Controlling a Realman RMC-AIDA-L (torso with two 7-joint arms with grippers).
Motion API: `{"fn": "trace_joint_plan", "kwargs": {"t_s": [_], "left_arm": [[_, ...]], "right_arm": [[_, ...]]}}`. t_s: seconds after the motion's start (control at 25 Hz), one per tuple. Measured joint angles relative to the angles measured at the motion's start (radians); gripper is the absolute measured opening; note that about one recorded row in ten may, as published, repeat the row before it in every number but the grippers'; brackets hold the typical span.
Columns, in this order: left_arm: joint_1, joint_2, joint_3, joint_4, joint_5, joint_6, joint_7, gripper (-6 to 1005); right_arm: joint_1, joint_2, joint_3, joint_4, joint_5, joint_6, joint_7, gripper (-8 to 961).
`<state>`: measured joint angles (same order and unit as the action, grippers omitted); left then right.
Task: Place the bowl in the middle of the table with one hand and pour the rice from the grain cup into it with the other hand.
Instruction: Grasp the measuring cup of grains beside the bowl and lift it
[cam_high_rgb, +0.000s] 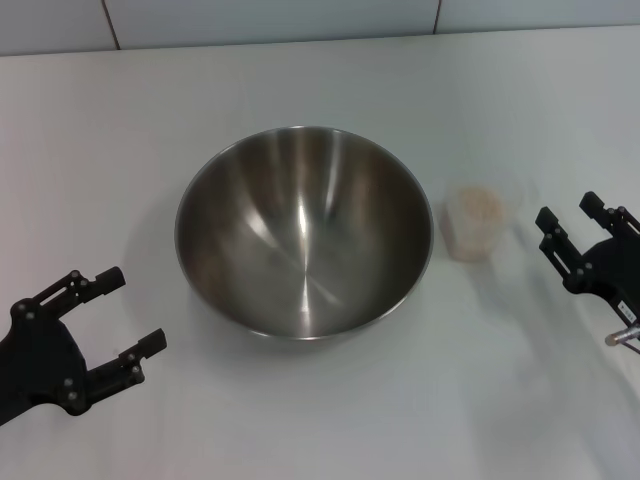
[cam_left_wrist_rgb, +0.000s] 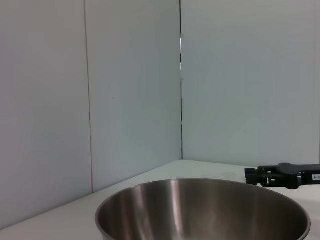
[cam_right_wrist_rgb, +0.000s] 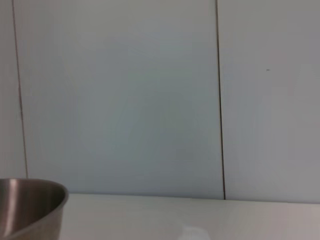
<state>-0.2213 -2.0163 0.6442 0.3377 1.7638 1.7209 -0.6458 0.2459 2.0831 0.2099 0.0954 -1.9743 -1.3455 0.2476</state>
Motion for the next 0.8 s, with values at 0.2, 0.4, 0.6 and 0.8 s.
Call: {"fn": "trace_joint_plan", "kwargs": {"t_s": [0.2, 0.4, 0.6, 0.8], "left_arm": [[0.000, 0.000, -0.001, 0.002, -0.003, 0.000, 0.000, 794], [-0.002, 0.000, -0.003, 0.004, -0.003, 0.000, 0.000, 793], [-0.003, -0.001, -0.013, 0.004, -0.004, 0.000, 0.000, 792], [-0.004, -0.003, -0.014, 0.004, -0.004, 0.000, 0.000, 791]], "right_arm": [[0.034, -0.001, 0.009, -0.011, 0.000, 0.031, 0.002, 575], [0.063, -0.002, 0.012, -0.014, 0.001, 0.068, 0.002, 576], [0.080, -0.002, 0.013, -0.017, 0.001, 0.089, 0.002, 577], [0.103, -0.001, 0.015, -0.020, 0.002, 0.112, 0.003, 575]]}}
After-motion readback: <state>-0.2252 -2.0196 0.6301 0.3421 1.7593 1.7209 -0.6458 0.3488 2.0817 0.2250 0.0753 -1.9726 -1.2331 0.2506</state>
